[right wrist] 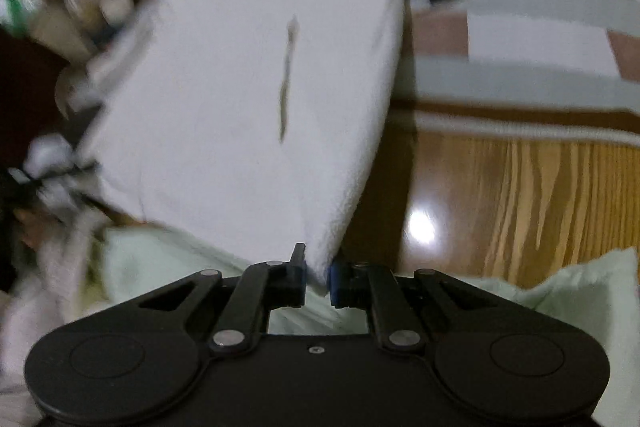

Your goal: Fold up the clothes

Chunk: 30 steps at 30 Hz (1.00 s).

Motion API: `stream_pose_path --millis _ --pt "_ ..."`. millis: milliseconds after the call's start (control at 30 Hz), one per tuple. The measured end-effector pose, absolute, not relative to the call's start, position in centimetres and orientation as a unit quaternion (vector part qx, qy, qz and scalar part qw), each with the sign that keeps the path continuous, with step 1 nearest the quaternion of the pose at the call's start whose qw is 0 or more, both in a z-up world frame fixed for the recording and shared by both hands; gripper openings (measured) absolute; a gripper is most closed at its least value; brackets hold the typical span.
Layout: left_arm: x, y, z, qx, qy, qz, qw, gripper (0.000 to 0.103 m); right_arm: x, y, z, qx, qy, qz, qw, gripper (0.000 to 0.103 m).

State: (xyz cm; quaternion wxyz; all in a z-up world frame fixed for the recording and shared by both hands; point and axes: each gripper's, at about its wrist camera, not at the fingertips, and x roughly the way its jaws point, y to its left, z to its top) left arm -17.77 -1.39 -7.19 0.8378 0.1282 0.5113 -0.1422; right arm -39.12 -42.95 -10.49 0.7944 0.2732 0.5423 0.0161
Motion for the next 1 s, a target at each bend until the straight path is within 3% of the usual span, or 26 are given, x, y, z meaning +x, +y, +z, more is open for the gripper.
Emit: stream_pose_path --millis 100,233,400,700,767,833,1000 --pt "-18.0 -0.9 -6.8 0.128 0.512 -0.132 0.839 0.019 -38.8 -41.9 -11.5 0.236 0.568 0.001 0.789 0.015" --pt "-18.3 0.9 -4.7 0.077 0.492 -0.134 0.857 0.025 -39.1 -42.2 -10.2 0.208 0.577 -0.016 0.790 0.027" --pt "-18.2 2.0 -1.6 0.024 0.451 -0.143 0.881 0.032 -40.0 -44.8 -6.2 0.183 0.519 -0.043 0.834 0.034" --pt "-16.9 3.5 2.1 -0.013 0.409 -0.157 0.899 0.038 -31.1 -40.8 4.4 0.040 0.395 -0.066 0.915 0.035" --pt "-15.9 4.7 2.8 -0.028 0.405 -0.138 0.903 0.038 -28.8 -39.3 7.6 -0.002 0.372 -0.061 0.926 0.043" --pt "-14.8 5.7 3.7 -0.040 0.397 -0.123 0.909 0.038 -26.2 -37.5 10.5 0.009 0.349 -0.053 0.936 0.052" --pt "-11.5 7.8 5.0 -0.067 0.379 -0.088 0.919 0.038 -18.6 -32.0 16.4 0.050 0.326 -0.022 0.944 0.052"
